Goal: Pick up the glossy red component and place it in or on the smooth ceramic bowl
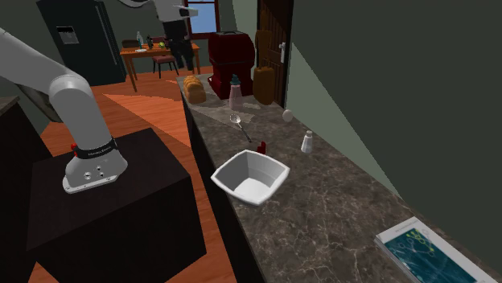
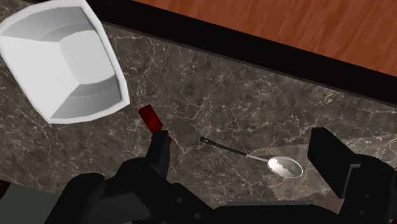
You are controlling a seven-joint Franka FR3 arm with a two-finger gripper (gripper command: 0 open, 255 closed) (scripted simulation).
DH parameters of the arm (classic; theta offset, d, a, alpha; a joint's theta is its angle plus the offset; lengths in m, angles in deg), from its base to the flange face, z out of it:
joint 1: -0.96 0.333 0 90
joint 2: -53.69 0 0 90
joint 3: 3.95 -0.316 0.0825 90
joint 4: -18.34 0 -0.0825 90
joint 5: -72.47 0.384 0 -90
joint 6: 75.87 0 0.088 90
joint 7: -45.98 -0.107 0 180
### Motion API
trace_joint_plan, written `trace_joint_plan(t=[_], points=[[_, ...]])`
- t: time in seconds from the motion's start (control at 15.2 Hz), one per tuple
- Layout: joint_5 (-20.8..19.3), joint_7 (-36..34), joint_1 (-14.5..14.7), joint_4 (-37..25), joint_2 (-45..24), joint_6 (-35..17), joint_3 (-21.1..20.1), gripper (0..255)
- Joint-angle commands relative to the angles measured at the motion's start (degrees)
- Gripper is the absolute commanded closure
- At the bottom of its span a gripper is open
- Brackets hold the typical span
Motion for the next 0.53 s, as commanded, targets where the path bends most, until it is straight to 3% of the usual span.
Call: trace_joint_plan(t=[0.0,0.46], points=[[-0.3,0.7,-0.2,1.1,-3.2,-4.6,1.4,0],[-0.1,4.8,-0.5,1.0,-16.0,-18.1,6.5,0]])
